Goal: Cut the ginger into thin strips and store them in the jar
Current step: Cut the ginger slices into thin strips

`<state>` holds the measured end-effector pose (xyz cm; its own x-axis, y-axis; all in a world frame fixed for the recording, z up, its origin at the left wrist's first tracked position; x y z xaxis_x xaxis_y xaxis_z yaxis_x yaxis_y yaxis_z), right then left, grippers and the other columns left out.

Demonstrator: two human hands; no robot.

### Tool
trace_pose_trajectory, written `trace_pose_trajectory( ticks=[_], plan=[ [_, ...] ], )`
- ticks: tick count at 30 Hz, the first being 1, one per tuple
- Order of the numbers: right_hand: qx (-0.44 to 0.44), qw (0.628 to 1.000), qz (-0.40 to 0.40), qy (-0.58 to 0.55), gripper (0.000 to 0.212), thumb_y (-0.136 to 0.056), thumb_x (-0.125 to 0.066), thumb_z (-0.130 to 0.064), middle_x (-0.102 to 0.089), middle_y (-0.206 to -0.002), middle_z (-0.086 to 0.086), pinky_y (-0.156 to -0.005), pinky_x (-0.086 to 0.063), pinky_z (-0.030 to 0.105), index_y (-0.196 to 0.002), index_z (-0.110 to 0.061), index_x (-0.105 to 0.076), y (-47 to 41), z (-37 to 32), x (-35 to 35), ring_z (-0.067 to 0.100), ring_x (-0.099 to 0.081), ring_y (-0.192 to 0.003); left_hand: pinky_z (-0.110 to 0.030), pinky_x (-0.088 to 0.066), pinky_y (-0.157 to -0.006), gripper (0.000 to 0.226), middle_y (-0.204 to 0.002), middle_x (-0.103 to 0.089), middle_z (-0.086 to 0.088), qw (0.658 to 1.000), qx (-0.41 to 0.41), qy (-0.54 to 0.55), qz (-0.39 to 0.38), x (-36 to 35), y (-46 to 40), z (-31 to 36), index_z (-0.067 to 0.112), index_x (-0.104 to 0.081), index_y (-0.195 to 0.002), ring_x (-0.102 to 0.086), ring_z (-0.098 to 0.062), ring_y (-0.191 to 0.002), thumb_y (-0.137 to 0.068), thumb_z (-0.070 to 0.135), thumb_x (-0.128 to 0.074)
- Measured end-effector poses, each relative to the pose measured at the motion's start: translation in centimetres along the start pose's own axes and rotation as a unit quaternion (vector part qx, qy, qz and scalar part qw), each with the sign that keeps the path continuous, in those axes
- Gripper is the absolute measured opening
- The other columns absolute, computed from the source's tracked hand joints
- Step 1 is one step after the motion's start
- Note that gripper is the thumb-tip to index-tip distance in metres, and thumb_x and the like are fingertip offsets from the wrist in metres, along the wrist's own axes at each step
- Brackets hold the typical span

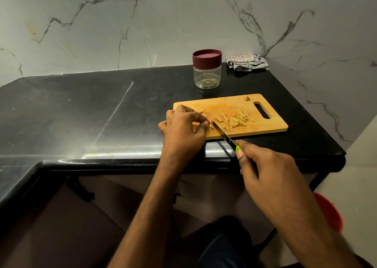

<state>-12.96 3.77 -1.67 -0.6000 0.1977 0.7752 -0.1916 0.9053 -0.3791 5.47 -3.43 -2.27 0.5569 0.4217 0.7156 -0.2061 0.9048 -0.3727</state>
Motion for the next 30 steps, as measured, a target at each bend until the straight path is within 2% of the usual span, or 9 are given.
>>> trace_pose_trajectory(
  ticks=[4, 11, 13, 17, 22, 26, 28, 30],
  plan=[
    [0.001, 1.000, 0.002, 0.000, 0.031, -0.096, -0.046, -0.034, -0.057, -0.079, -0.013, -0.061, -0.046, 0.018, -0.121, -0.024, -0.062, -0.1, -0.2, -0.2, 0.002, -0.055, -0.070, -0.033, -0.015, -0.092, 0.010, -0.112, -0.049, 0.014, 1.000, 0.006, -0.005, -0.005, 0.0, -0.1, 0.0, 0.033, -0.074, -0.098, -0.031, -0.007, -0.113, -0.090, 0.039, -0.070],
    [0.011, 1.000, 0.014, -0.001, 0.030, -0.096, -0.046, -0.032, -0.064, -0.086, -0.008, -0.064, -0.049, 0.022, -0.118, -0.022, -0.064, -0.2, -0.4, 0.0, 0.004, -0.054, -0.070, -0.034, -0.016, -0.091, 0.011, -0.110, -0.049, 0.016, 1.000, 0.001, -0.012, -0.009, -0.1, -0.1, 0.1, 0.035, -0.076, -0.093, -0.031, -0.007, -0.113, -0.086, 0.044, -0.074],
    [0.015, 1.000, 0.016, -0.001, 0.033, -0.096, -0.046, -0.033, -0.067, -0.094, -0.006, -0.067, -0.047, 0.018, -0.124, -0.023, -0.062, -0.2, -0.5, 0.1, 0.003, -0.053, -0.074, -0.034, -0.016, -0.090, 0.012, -0.110, -0.049, 0.017, 1.000, 0.004, -0.009, -0.012, -0.1, -0.1, 0.1, 0.036, -0.076, -0.093, -0.031, -0.006, -0.112, -0.085, 0.045, -0.075],
    [0.017, 0.999, 0.028, 0.002, 0.039, -0.096, -0.045, -0.034, -0.068, -0.105, -0.006, -0.065, -0.029, 0.002, -0.131, -0.022, -0.057, 0.0, -0.6, 0.5, -0.003, -0.047, -0.079, -0.035, -0.016, -0.092, 0.009, -0.111, -0.049, 0.016, 1.000, 0.013, -0.011, -0.022, -0.2, -0.3, 0.0, 0.038, -0.074, -0.091, -0.030, -0.007, -0.114, -0.085, 0.045, -0.075],
    [0.013, 1.000, 0.013, -0.012, 0.040, -0.097, -0.042, -0.034, -0.064, -0.091, -0.010, -0.060, -0.034, 0.006, -0.133, -0.023, -0.055, 0.1, -0.9, 0.0, -0.001, -0.052, -0.071, -0.034, -0.015, -0.093, 0.009, -0.109, -0.047, 0.016, 1.000, 0.015, -0.011, -0.019, -0.3, -0.2, 0.0, 0.038, -0.073, -0.089, -0.030, -0.007, -0.113, -0.085, 0.045, -0.075],
    [0.003, 1.000, -0.018, -0.024, 0.041, -0.099, -0.034, -0.034, -0.058, -0.081, -0.012, -0.060, -0.052, 0.021, -0.136, -0.026, -0.048, 0.1, -1.2, -0.7, 0.002, -0.056, -0.065, -0.034, -0.016, -0.093, 0.010, -0.109, -0.046, 0.015, 1.000, 0.016, -0.011, -0.020, -0.2, -0.3, 0.1, 0.039, -0.072, -0.088, -0.030, -0.007, -0.112, -0.084, 0.047, -0.075],
    [-0.001, 1.000, -0.023, -0.020, 0.041, -0.099, -0.033, -0.034, -0.056, -0.080, -0.012, -0.059, -0.051, 0.019, -0.137, -0.025, -0.047, -0.1, -1.2, -0.9, 0.002, -0.056, -0.065, -0.035, -0.017, -0.094, 0.011, -0.110, -0.046, 0.015, 1.000, 0.015, -0.011, -0.020, -0.2, -0.3, 0.1, 0.038, -0.073, -0.089, -0.030, -0.008, -0.113, -0.084, 0.048, -0.075],
    [-0.001, 1.000, -0.026, -0.010, 0.040, -0.100, -0.032, -0.034, -0.053, -0.078, -0.013, -0.053, -0.041, 0.010, -0.136, -0.024, -0.048, -0.4, -1.4, -1.2, 0.000, -0.052, -0.063, -0.035, -0.018, -0.094, 0.010, -0.110, -0.045, 0.015, 1.000, 0.013, -0.013, -0.018, -0.2, -0.3, 0.1, 0.039, -0.073, -0.088, -0.030, -0.008, -0.114, -0.084, 0.048, -0.075]
  ],
)
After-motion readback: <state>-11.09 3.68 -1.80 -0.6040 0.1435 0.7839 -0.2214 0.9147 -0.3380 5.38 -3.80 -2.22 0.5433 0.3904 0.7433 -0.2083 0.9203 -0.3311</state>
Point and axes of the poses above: each hand's wrist, its own y-axis away from the middle knuckle, its own x-axis out of the back of the hand, z = x × y, the point moved 10 cm from there along -y, towards the middle knuckle
